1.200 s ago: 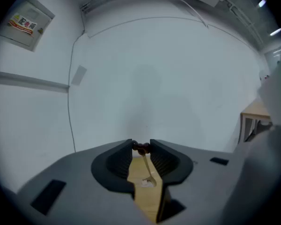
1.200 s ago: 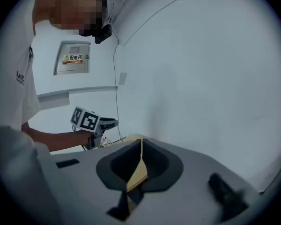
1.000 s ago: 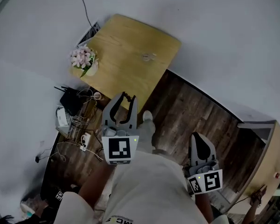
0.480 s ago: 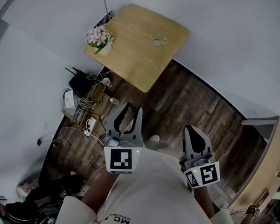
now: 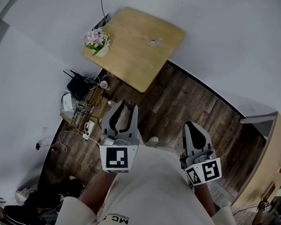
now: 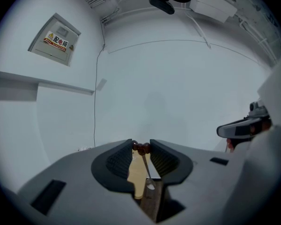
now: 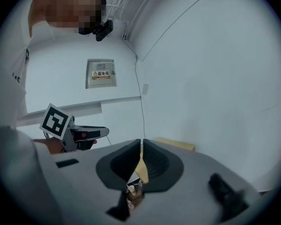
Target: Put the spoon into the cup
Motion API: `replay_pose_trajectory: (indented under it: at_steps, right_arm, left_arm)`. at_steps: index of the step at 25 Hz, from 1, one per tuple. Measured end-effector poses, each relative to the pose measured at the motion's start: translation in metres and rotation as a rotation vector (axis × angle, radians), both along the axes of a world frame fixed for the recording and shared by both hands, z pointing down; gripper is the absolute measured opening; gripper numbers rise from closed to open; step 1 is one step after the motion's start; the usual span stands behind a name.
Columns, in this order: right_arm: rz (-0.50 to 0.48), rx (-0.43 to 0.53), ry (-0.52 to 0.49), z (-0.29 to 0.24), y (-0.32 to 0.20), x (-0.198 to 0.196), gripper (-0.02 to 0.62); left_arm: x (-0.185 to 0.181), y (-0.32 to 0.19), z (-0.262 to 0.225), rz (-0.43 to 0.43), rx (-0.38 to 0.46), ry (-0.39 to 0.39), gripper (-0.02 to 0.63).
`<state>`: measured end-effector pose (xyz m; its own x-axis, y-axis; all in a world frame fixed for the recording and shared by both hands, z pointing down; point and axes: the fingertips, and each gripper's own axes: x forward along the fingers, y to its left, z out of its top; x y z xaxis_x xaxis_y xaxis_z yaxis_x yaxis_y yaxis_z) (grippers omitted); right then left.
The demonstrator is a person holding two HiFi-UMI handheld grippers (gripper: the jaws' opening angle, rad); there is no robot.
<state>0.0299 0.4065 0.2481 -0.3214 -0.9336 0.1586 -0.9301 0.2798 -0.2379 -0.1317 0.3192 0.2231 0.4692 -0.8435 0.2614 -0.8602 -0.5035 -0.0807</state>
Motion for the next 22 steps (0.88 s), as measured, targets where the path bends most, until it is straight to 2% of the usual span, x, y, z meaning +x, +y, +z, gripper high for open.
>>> replay_pose_trajectory:
  at_steps: [8, 11, 15, 18, 22]
  right_arm:
    - [-0.011, -0.009, 0.01, 0.007, -0.032, 0.0, 0.034]
    - [-0.008, -0.022, -0.021, 0.011, -0.056, -0.003, 0.034]
    - [-0.001, -0.016, 0.022, 0.012, -0.107, -0.011, 0.034]
    - [-0.003, -0.028, 0.032, 0.011, -0.152, -0.026, 0.034]
    - [0.004, -0.047, 0.047, 0.006, -0.217, -0.047, 0.035]
  left_arm:
    - [-0.002, -0.034, 0.008, -0.001, -0.011, -0.003, 0.124]
    - [-0.004, -0.058, 0.011, 0.004, -0.019, 0.0, 0.124]
    - [-0.011, -0.108, 0.012, 0.01, -0.02, 0.014, 0.124]
    - [-0.021, -0.15, 0.01, 0.027, -0.025, -0.005, 0.125]
    - [-0.031, -0.213, 0.007, 0.08, -0.04, 0.0, 0.125]
